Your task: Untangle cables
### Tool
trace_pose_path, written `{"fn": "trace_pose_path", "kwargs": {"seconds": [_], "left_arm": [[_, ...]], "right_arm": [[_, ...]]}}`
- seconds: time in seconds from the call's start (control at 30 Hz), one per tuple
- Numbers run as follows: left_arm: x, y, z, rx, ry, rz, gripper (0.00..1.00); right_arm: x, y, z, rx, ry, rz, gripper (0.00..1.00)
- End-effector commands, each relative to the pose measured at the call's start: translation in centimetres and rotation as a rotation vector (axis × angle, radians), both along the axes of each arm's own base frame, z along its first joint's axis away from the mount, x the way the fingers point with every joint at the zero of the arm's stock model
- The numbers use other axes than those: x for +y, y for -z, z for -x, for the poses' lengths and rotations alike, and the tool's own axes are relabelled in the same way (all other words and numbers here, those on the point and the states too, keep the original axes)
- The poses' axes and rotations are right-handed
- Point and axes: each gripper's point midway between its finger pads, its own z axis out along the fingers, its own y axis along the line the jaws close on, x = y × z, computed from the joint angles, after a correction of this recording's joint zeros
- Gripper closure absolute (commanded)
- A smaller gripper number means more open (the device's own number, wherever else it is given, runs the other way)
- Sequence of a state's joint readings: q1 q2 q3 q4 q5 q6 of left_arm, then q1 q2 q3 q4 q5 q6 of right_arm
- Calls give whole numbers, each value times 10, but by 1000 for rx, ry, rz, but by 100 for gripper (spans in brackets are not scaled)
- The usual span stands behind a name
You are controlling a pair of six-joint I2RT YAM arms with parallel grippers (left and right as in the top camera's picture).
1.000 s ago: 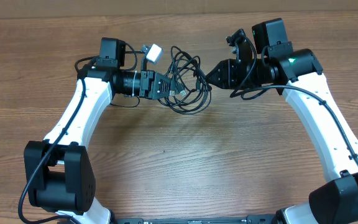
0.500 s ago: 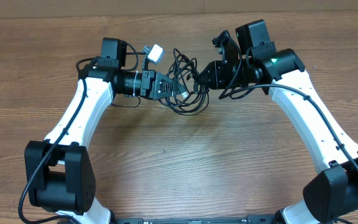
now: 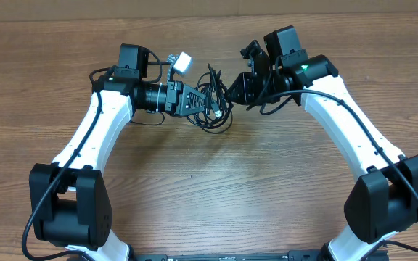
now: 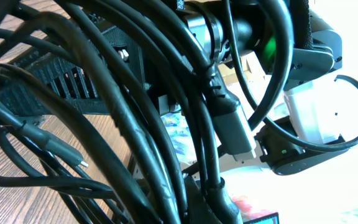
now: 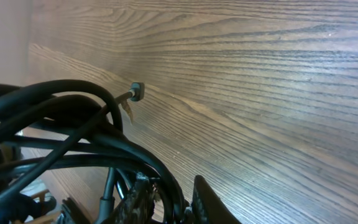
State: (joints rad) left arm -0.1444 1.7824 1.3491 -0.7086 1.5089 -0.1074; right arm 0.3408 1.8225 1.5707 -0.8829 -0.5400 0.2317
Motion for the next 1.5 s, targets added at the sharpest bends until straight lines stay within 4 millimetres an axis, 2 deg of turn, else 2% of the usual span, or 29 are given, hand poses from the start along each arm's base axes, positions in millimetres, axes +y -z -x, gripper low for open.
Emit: {"fn": "trace_pose_path", "kwargs": {"seconds": [0.0,0.17,0.3,0.53,0.7,0.77,0.93,1.07,1.13,1.27,1.47], "left_arm": [[-1,-32,10,-40,39,71,96],[-1,-33,9,-36,38,70,96],[-2,-36,4,-26,39,69,96],[-3,-40,-1,-16,40,67,96],[-3,-44,-6,-2,39,64,96],[-4,-47,-9,-6,39,64,96],[-4,-51,-13,-13,35,61,96],[-5,-46,-19,0,-1,31,96],[-5,-42,-25,25,-34,5,96],[-5,-37,-35,61,-89,-33,96],[-4,-26,-49,111,-184,-97,96]], "right_arm": [[-3,1,-9,16,43,-8,81],[16,-10,5,45,-44,-115,73],[30,-9,14,30,-94,-99,70],[27,7,10,46,-50,-51,74],[29,8,9,62,-37,-64,75],[31,8,10,61,-42,-64,79],[32,11,9,62,-22,-42,96],[31,11,7,73,8,-39,96],[26,14,8,91,24,-29,96],[3,25,14,165,72,32,96],[-23,29,24,242,85,52,96]]}}
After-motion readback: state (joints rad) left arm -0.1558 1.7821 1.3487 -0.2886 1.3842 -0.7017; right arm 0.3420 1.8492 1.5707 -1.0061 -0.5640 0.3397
